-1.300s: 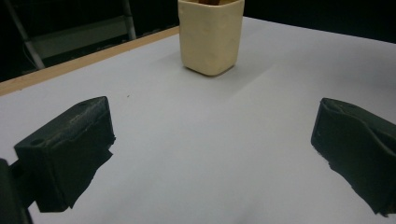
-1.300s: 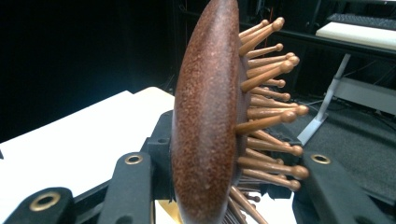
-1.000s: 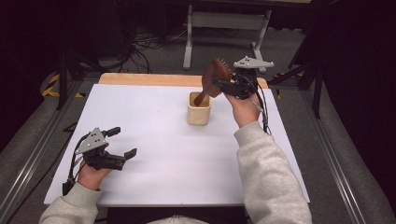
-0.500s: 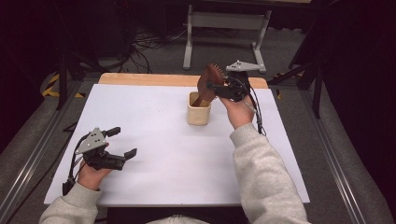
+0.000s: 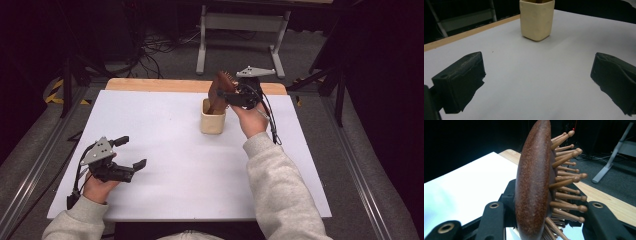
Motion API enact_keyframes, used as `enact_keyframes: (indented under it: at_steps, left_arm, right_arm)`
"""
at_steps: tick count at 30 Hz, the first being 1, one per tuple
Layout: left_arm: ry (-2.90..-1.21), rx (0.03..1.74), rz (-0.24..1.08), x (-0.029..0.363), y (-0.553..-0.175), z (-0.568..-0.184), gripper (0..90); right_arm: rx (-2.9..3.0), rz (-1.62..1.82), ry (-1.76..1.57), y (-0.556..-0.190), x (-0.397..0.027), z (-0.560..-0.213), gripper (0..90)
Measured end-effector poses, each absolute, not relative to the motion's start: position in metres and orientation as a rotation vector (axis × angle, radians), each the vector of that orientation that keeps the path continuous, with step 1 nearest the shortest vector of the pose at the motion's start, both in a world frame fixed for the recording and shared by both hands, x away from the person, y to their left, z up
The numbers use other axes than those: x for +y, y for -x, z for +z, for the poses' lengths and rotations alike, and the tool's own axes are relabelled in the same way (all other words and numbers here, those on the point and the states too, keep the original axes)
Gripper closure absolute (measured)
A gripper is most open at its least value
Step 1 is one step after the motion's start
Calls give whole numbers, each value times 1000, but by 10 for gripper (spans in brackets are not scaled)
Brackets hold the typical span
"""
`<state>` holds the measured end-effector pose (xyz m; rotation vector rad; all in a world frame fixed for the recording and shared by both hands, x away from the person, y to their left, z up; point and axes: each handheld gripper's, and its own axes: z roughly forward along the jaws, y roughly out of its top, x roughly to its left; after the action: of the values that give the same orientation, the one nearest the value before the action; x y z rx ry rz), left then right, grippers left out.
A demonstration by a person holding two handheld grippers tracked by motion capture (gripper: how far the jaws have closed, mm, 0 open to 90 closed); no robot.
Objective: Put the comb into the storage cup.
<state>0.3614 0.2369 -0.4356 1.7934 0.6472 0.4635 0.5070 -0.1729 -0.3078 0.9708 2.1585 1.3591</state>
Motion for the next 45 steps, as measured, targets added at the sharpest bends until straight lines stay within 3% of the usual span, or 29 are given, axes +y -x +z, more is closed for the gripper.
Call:
enact_keyframes:
  at_steps: [10, 21, 24, 25, 26, 28, 30, 33, 45]
  left_arm:
    - [-1796, 641, 468, 237, -362, -435, 4]
    - [-1798, 637, 474, 237, -361, -435, 4]
    - [-1798, 635, 475, 237, -361, -434, 5]
    - [-1795, 637, 471, 237, -361, -434, 4]
    - [-1795, 637, 471, 237, -361, -434, 5]
    - [-1791, 637, 470, 237, -361, -435, 4]
    - [-1794, 636, 472, 238, -361, -435, 4]
    - [-1789, 641, 468, 238, -361, -434, 4]
    - [-1779, 656, 478, 246, -359, -434, 4]
  right_arm:
    - [2193, 1342, -988, -512, -168, -315, 523]
    - [2186, 1361, -1009, -514, -172, -317, 440]
    - [2174, 1381, -1021, -514, -175, -318, 385]
    - [2150, 1403, -1006, -514, -178, -318, 269]
    - [2150, 1403, -1006, -514, -178, -318, 269]
    - [2114, 1358, -992, -514, -180, -317, 120]
    - [2083, 1350, -1000, -514, -184, -317, 44]
    - [2048, 1336, -997, -511, -192, -313, 3]
    - [2023, 1389, -850, -477, -210, -286, 1]
